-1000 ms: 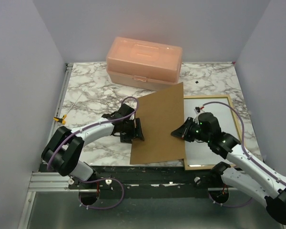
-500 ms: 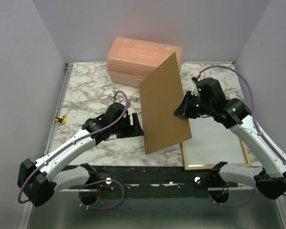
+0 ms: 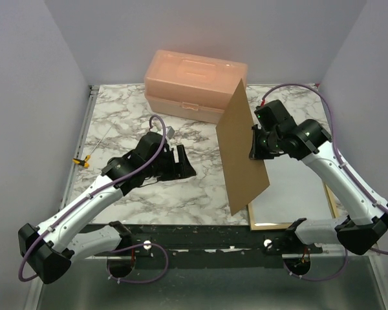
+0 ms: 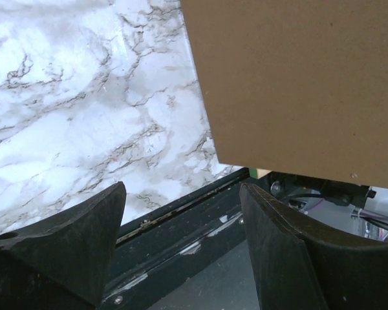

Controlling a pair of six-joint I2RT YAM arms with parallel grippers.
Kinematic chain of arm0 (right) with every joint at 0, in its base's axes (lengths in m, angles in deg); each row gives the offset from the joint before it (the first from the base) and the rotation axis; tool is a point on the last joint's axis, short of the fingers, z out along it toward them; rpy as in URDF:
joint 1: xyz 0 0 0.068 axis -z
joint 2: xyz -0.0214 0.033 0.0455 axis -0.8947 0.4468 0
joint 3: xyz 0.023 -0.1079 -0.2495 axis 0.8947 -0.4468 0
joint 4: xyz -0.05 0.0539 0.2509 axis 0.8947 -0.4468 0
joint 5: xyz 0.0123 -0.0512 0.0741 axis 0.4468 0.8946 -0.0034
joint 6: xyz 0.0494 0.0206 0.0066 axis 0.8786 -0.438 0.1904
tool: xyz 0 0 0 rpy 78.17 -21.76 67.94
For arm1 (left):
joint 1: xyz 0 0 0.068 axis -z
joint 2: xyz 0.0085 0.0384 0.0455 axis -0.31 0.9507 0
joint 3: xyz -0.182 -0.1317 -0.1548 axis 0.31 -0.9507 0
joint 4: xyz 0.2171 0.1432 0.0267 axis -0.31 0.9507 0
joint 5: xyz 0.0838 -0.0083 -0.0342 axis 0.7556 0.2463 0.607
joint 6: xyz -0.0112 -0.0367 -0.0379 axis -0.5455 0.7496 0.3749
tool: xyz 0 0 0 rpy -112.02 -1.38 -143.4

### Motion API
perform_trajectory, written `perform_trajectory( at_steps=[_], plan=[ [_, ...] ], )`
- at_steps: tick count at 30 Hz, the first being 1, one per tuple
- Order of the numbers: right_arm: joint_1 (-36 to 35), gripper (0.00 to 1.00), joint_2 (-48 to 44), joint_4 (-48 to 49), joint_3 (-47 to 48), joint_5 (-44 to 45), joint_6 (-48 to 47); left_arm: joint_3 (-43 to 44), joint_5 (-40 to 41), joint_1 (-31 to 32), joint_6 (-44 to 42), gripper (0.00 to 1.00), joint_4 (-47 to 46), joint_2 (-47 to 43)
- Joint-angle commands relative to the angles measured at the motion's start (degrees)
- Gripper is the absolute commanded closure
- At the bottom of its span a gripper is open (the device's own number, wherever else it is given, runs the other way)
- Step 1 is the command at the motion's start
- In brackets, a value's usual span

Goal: Put the photo into the frame

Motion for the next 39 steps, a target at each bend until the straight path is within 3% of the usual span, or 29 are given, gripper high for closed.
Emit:
perform_trajectory(
  at_steps=[1, 8, 11, 20, 21, 30, 34, 39],
  plan=[
    [0.1, 0.98, 2.1, -3.4, 3.9, 8.0, -3.8, 3.6, -0.8, 0.2, 0.6, 0.26, -0.5, 1.2],
    [0.0, 0.97, 3.9, -3.6, 5.6, 7.5, -6.7, 5.0, -2.8, 0.2, 1.6, 0.26, -2.0, 1.2],
    [0.0, 0.91, 4.0, -2.5, 6.3, 4.4, -7.4, 5.5, -4.2, 0.2, 2.2, 0.25, -3.0, 1.5],
    [0.0, 0.44, 4.1, 1.8, 9.1, -4.8, -6.9, 13.4, -7.1, 0.0, 2.8, 0.13, -4.8, 5.6],
    [0.0, 0.41, 4.1, 2.0, 9.4, -6.0, -6.9, 14.6, -7.8, -0.1, 2.8, 0.04, -5.0, 6.4],
    [0.0, 0.3, 2.6, 8.4, 9.6, -18.7, -5.8, 18.7, -12.5, -2.3, 3.6, 0.02, -8.0, 10.3],
    [0.0, 0.29, 0.7, 13.4, 5.7, -25.1, -4.1, 17.1, -17.4, -5.1, 4.4, 0.02, -12.0, 11.9],
    [0.0, 0.2, -4.4, 24.0, -1.5, -35.2, 0.0, 13.2, -21.4, -8.2, 5.7, 0.02, -17.3, 11.8]
  ],
)
